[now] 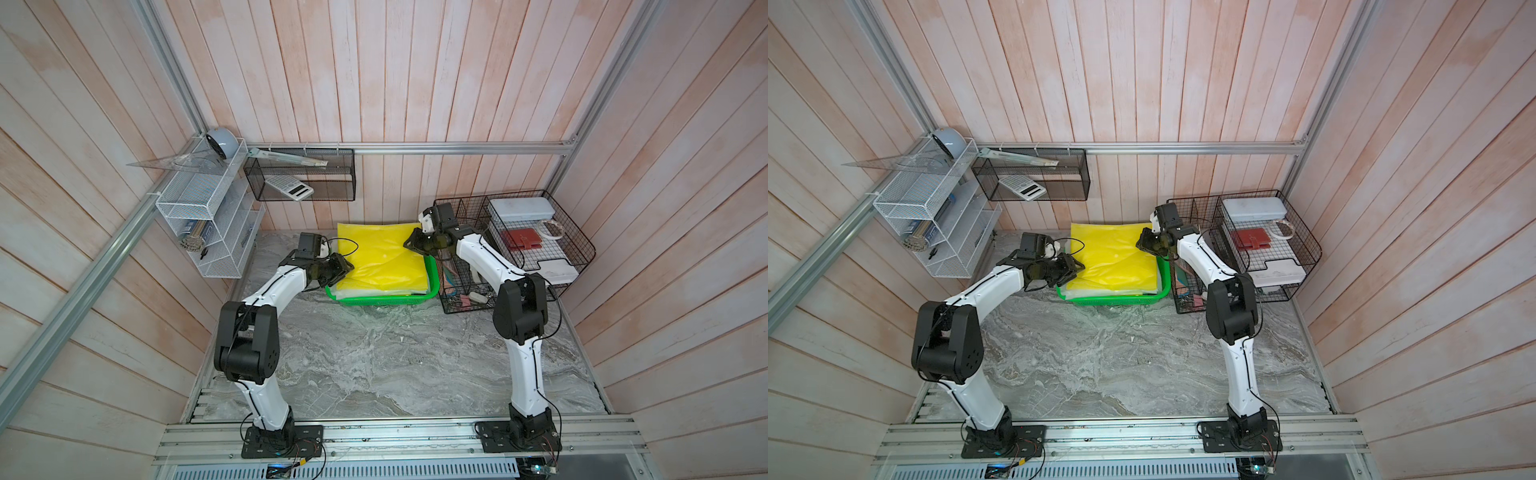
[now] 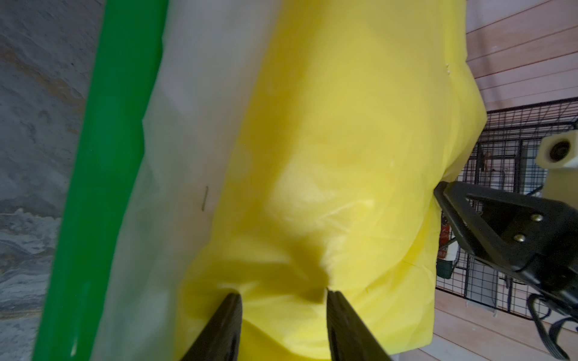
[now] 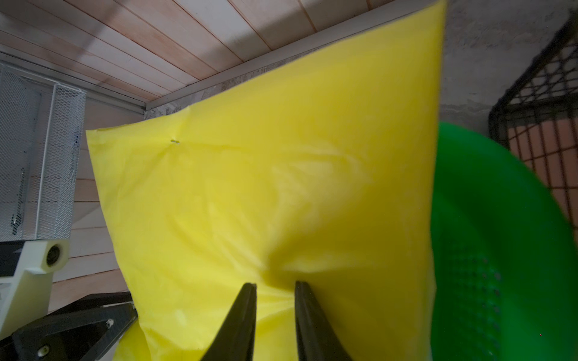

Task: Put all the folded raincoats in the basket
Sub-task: Place the raincoat in the basket, then reset both arms

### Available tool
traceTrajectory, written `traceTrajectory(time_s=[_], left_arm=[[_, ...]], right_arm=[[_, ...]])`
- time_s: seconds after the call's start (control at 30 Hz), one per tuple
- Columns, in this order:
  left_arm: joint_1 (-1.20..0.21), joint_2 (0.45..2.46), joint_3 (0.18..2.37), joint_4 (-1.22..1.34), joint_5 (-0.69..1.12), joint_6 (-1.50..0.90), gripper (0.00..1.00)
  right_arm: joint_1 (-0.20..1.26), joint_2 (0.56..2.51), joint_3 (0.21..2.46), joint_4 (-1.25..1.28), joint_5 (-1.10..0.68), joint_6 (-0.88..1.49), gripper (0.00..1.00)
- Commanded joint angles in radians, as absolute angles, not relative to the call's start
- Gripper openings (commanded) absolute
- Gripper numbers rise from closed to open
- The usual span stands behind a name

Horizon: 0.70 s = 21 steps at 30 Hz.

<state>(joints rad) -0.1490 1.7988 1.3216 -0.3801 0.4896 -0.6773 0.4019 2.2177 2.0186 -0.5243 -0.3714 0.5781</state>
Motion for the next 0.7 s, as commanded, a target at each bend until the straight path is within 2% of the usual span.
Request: traceTrajectory(time_s=[0.0,0.13,0.27,0.37,0.47,0.57,0.67], left_arm=[[-0.143,1.756,1.312,-0.394,0.480,-0.669,0.49],[-0.143,1.638,1.330,-0.438,0.438,-0.660,0.54],[-0.144,1.437,1.293,-0.469,0.316,-0.623,0.59],[-0.145,1.251,1.197,-0.451,0.193,-0.586,0.61],[-0.157,1.045,1.010,-0.355,0.059,-0.533,0.66],[-0.169,0.827,0.765,-0.189,-0.070,-0.477,0.79],[-0.170,0.664,0.573,-0.100,-0.241,-0.456,0.89]], right_arm=[[0.428,2.164,2.044,-0.564,-0.374,0.541,0.29],[0.465,2.048,2.052,-0.622,-0.304,0.456,0.35],[0.514,1.842,1.914,-0.595,-0.208,0.357,0.43],[0.542,1.636,1.667,-0.473,-0.111,0.286,0.49],[0.546,1.401,1.334,-0.263,0.009,0.243,0.62],[0.540,1.175,0.972,-0.012,0.203,0.192,0.81],[0.529,1.017,0.697,0.150,0.374,0.121,0.84]])
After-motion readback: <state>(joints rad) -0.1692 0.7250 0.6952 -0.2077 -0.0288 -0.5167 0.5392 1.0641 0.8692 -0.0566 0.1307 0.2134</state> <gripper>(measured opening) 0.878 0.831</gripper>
